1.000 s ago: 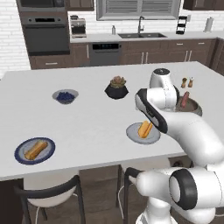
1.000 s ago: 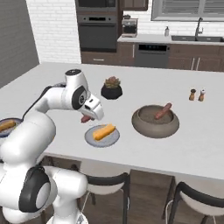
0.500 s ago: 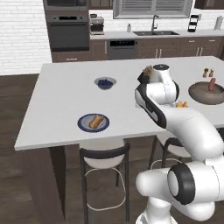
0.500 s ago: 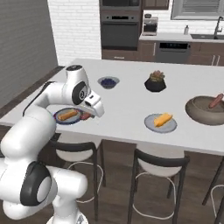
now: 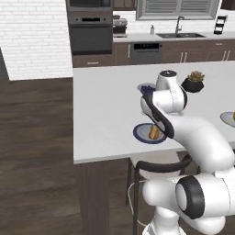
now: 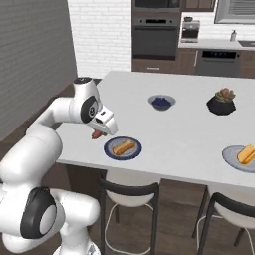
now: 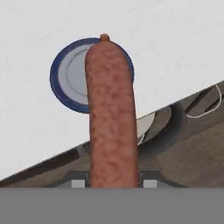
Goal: Place one bun and one sausage from the bowl on each plate.
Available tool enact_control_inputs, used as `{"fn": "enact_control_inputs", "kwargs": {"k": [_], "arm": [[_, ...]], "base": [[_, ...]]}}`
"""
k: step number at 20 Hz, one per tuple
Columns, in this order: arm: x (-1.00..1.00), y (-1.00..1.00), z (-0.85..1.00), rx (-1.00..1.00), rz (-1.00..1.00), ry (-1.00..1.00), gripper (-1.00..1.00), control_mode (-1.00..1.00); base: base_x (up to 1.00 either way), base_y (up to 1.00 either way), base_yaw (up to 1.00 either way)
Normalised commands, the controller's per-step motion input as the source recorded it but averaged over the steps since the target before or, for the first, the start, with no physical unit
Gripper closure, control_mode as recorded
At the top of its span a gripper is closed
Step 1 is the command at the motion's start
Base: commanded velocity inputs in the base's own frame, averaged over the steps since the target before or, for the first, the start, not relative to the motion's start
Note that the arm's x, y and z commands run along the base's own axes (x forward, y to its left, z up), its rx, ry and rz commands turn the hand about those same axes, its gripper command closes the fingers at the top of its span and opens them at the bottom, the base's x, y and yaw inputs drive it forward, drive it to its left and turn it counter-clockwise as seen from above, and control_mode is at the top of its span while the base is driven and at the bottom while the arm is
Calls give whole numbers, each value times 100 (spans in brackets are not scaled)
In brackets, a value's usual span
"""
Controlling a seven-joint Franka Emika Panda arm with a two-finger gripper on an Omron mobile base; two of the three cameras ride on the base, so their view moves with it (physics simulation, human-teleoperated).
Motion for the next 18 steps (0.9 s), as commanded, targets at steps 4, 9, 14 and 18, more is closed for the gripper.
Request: {"fn": "enact_control_inputs", "kwargs": {"k": [4, 9, 14, 18], "arm": [[0, 0, 0, 0, 0, 0, 100, 100], [26, -11, -8, 1, 0, 0, 100, -100], [48, -18, -58, 0, -4, 10, 100, -100], [27, -1, -80, 0, 0, 19, 100, -100]], "base": [[80, 6, 0], [54, -9, 0], [0, 0, 0], [0, 0, 0]]}}
